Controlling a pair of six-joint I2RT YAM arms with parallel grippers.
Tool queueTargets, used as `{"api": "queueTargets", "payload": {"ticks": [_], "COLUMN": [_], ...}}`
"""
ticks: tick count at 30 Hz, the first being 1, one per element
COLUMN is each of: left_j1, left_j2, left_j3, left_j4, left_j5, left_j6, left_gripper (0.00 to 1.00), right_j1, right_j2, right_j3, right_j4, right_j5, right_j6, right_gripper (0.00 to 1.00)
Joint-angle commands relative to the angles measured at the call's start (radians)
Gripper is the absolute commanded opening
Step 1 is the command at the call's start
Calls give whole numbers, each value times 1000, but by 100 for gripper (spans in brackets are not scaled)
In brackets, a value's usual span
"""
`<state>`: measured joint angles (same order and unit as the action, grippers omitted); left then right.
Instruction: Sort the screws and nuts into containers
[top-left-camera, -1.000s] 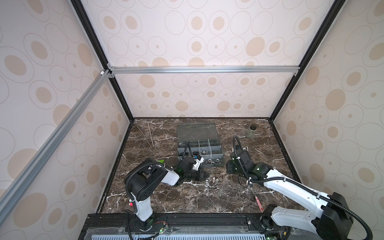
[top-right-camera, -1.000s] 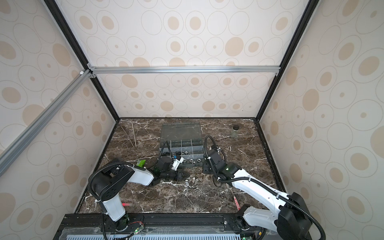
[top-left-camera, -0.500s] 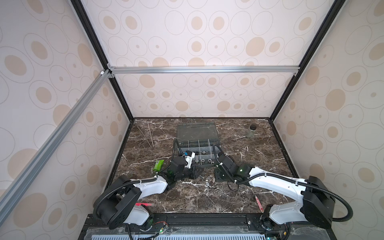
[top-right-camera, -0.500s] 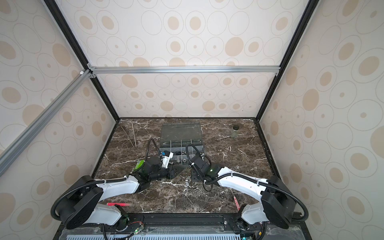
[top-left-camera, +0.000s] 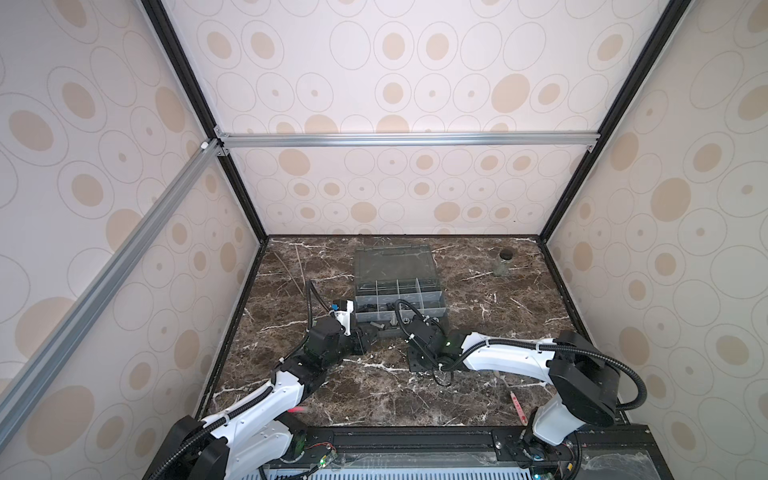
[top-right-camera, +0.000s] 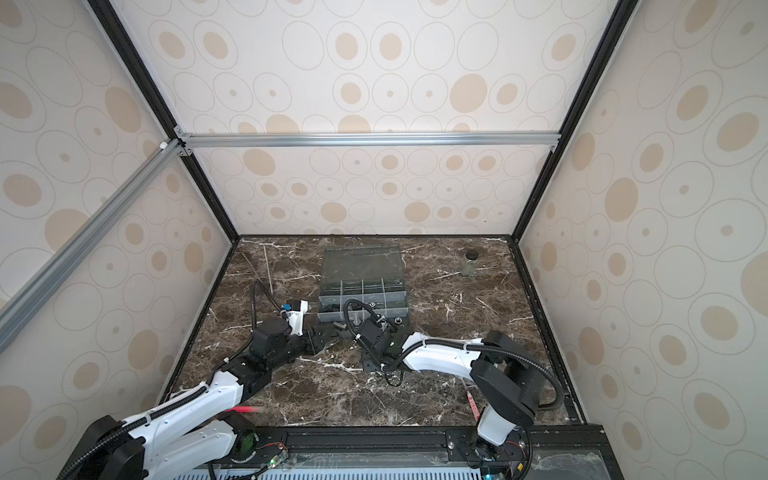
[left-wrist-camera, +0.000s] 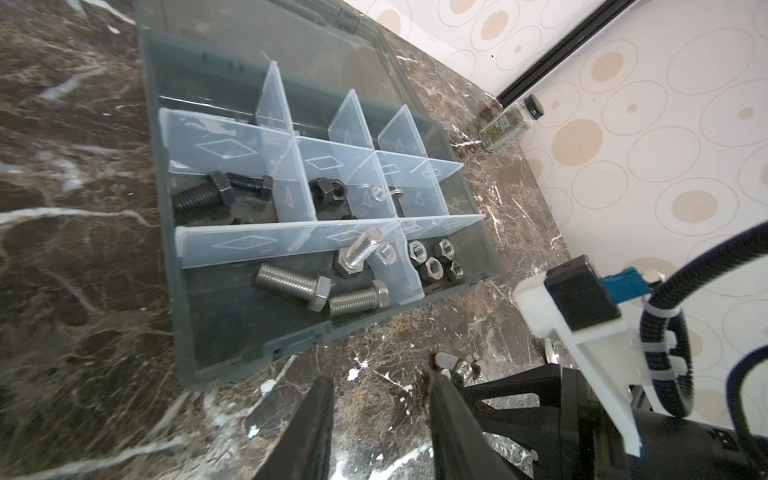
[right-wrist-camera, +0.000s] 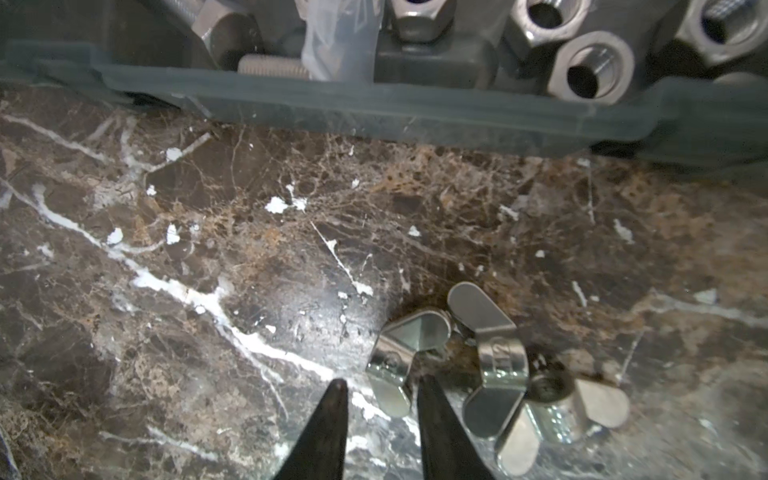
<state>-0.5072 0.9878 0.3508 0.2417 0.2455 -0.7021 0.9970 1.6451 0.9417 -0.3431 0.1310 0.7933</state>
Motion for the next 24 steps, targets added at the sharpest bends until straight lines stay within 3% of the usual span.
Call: {"api": "queueTargets", "payload": {"ticks": [1, 11, 20, 24], "left_j1": [16, 26, 29, 30], "left_j2": [-31, -44, -45, -53], "left_j3": [-8, -20, -24, -27], "left_j4": [-48, -35, -34, -36], "left_j5": [-21, 1, 8, 5], "left_j6": [27, 28, 29, 28], "left_gripper": [39, 41, 41, 41], "right_j1": [8, 10, 10, 11], "right_j2": [33, 78, 96, 71], "right_j3": [29, 52, 69, 73], "right_j4": [4, -23, -32, -39], "right_j5": [2, 31, 37, 48], "right_j6": [32, 50, 44, 30], "right_gripper": [32, 31, 15, 14]}}
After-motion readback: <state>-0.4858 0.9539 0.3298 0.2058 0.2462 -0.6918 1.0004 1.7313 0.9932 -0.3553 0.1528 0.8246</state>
